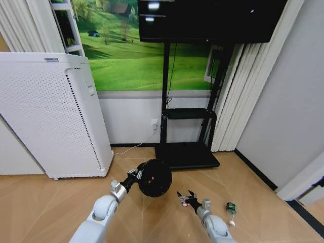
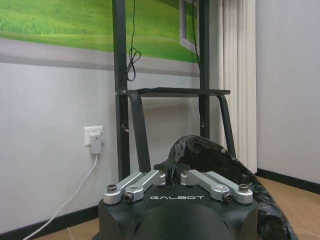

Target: Pick up the trash bin and place the garbage on the floor into it.

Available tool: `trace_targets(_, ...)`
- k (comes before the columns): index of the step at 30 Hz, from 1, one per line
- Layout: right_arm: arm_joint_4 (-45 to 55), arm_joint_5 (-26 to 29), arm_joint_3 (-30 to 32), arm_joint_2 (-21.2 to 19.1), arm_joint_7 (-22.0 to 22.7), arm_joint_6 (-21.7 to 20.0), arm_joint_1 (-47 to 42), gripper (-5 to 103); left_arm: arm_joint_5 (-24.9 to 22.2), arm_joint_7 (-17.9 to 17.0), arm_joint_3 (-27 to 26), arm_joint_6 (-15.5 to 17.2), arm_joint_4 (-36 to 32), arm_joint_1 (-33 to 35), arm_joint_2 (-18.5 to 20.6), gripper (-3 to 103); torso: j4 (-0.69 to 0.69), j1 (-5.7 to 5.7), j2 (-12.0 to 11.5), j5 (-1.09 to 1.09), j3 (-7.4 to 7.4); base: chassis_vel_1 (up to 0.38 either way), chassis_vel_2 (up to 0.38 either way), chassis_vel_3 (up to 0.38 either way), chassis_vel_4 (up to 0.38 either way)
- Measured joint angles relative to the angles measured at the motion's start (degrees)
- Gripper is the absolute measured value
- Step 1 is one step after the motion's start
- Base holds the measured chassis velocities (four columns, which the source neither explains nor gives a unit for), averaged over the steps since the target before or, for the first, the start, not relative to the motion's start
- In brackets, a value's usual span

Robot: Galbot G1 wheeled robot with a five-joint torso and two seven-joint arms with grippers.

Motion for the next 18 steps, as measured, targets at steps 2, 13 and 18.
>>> trace_targets(2, -1.45, -0.47, -0.92, 0.39, 4.13, -0.95, 0.39, 100, -0.5, -0.05, -0.61, 0.36, -0.81, 0.1, 0.71, 7, 0.0, 0.0, 0.0, 0.0, 0.0, 0.0, 0.0, 0.0, 0.0)
trace_targets(13, 6.13, 17.75, -6.47, 4.71, 35.88, -17.03, 1.24, 100, -0.32, -0.02, -0.38, 0.46, -1.58, 0.93, 0.64, 7, 0.0, 0.0, 0.0, -0.02, 0.0, 0.0, 0.0, 0.0, 0.0)
trace_targets(18, 6.47, 30.72, -9.24, 7.27, 48.3, -19.57, 4.84, 100, -0.3, -0.15, -0.17, 0.56, -1.7, 0.47, 0.43, 7, 0.0, 0.0, 0.0, -0.01, 0.0, 0.0, 0.0, 0.0, 0.0)
